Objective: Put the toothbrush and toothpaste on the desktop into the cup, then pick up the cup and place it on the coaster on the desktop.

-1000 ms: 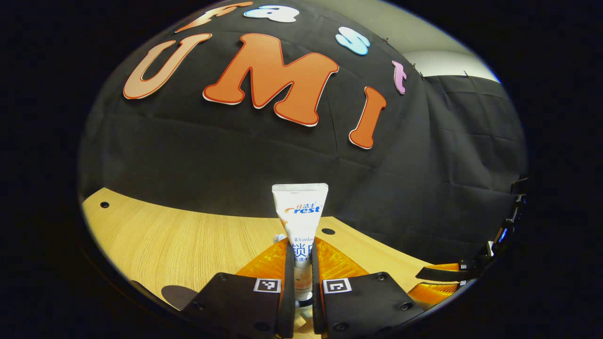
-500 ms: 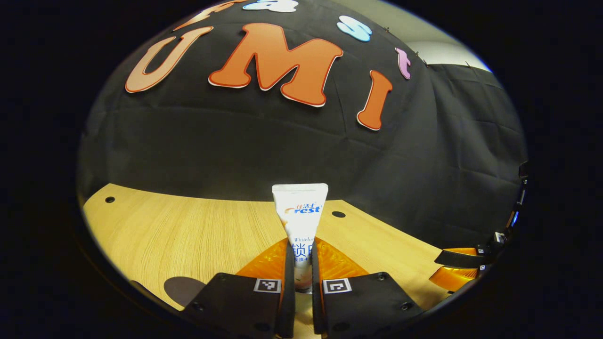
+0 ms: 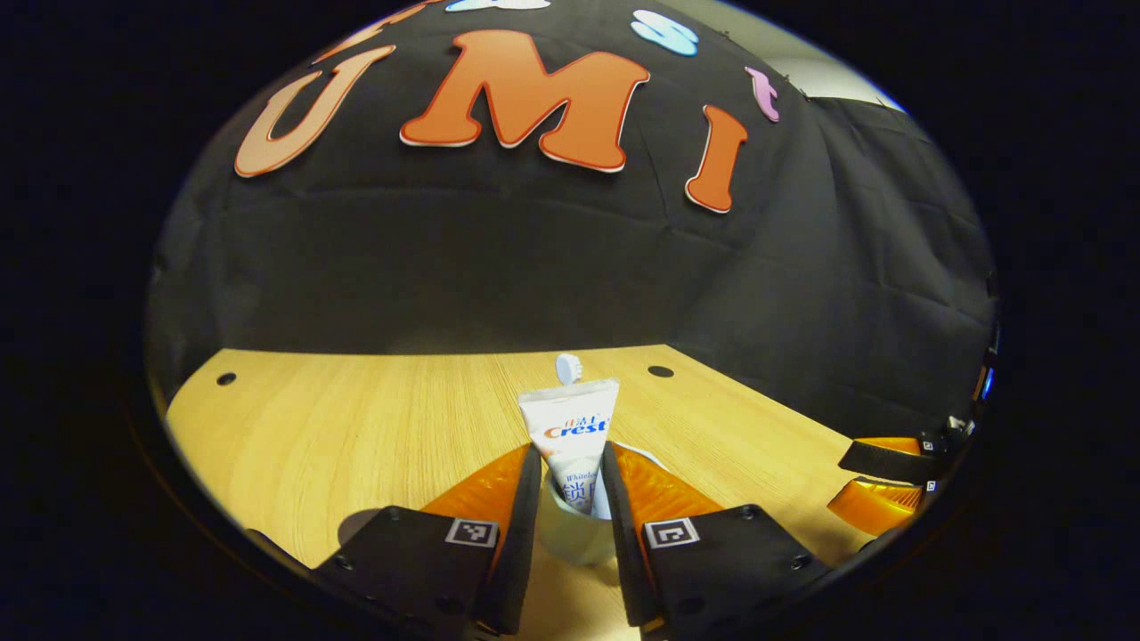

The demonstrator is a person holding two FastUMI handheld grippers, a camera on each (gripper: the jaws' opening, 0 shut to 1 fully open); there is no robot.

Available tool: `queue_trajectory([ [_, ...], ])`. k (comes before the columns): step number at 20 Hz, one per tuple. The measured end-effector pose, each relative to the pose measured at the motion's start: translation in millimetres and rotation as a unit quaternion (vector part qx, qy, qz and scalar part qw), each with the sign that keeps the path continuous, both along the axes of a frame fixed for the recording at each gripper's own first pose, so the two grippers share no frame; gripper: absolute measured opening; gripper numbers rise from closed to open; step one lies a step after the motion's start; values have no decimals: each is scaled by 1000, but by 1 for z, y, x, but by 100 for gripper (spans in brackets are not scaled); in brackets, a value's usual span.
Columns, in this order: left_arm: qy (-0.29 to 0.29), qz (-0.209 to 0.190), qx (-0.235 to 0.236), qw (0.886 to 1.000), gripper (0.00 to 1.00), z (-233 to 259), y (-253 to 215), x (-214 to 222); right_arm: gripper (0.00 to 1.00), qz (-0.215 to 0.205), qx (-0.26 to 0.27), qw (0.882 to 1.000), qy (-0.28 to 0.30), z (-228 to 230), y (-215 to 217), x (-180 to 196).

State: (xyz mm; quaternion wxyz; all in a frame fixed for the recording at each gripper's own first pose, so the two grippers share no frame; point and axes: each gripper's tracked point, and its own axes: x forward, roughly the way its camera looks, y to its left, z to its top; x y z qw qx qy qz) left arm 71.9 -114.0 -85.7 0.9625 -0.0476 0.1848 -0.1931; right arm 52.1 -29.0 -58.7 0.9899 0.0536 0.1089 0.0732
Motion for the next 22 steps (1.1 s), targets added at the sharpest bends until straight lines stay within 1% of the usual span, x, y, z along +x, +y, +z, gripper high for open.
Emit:
queue_trajectory([
  [2, -29, 6, 7, 1000, 49, 15, 8, -4, 61, 5, -9, 1000, 1, 2, 8, 4],
  [6, -85, 24, 22, 996, 49, 52, 32, -15, 61, 16, -17, 1000, 6, 6, 27, 14],
  [7, -97, 28, 23, 995, 56, 60, 39, -20, 61, 20, -17, 1000, 8, 6, 33, 17],
  [8, -108, 33, 24, 993, 59, 67, 46, -24, 61, 22, -19, 1000, 13, 6, 38, 21],
  [9, -119, 37, 25, 992, 71, 75, 54, -29, 61, 24, -20, 999, 18, 5, 43, 24],
  [10, -129, 43, 28, 990, 72, 81, 62, -33, 61, 24, -22, 999, 25, 5, 47, 27],
  [12, -145, 57, 37, 987, 81, 93, 77, -41, 62, 35, -26, 998, 34, 5, 58, 31],
  [13, -151, 64, 42, 986, 83, 98, 84, -45, 64, 40, -28, 998, 40, 5, 62, 34],
  [15, -161, 78, 50, 982, 89, 102, 101, -50, 64, 46, -28, 997, 51, 6, 69, 39],
  [18, -169, 102, 56, 979, 97, 103, 127, -60, 64, 45, -30, 996, 74, 9, 74, 48],
  [19, -172, 107, 58, 978, 97, 104, 134, -63, 64, 44, -34, 995, 84, 8, 75, 50],
  [20, -175, 114, 62, 976, 99, 105, 141, -64, 64, 44, -38, 994, 95, 8, 76, 52],
  [21, -177, 118, 66, 975, 97, 102, 148, -64, 64, 46, -44, 992, 107, 7, 78, 54],
  [22, -178, 122, 70, 974, 97, 101, 153, -67, 64, 48, -52, 990, 121, 7, 80, 57],
])
